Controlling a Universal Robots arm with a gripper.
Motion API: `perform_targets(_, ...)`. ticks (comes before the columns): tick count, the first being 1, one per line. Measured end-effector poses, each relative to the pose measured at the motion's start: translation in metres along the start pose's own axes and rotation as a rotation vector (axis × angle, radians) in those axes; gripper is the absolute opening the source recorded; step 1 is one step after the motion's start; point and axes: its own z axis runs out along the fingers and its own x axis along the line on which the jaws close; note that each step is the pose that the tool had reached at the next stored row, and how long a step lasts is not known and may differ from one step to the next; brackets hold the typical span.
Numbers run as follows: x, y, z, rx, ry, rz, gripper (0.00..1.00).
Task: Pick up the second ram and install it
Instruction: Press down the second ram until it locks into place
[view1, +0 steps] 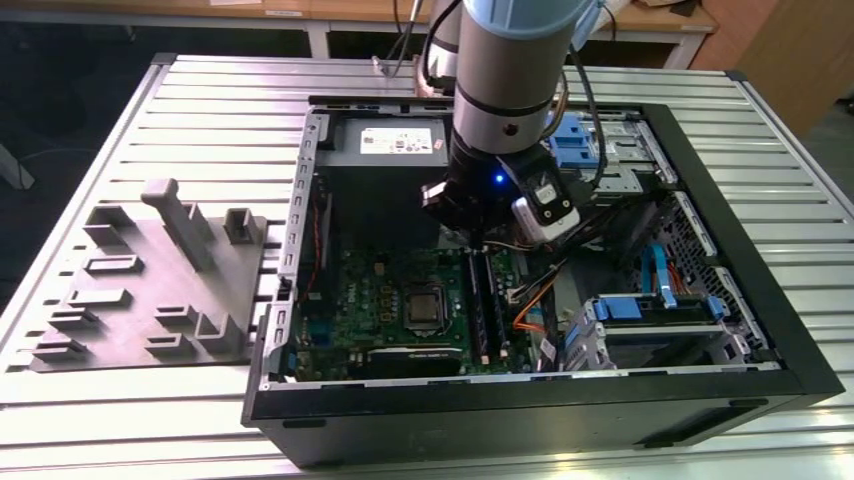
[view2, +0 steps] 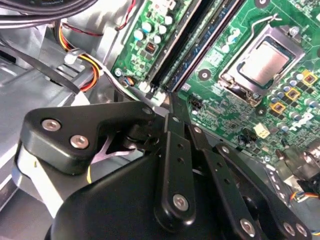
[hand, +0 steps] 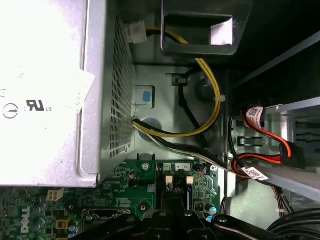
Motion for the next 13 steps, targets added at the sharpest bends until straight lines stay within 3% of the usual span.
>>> perform_targets(4, 0.0000, -0.0071, -0.0007, 0.0004, 0.0001, 0.000, 0.10)
perform_targets(13, 0.0002, -0.0396, -0.0031, 0.0002, 0.0001, 0.000, 0.10)
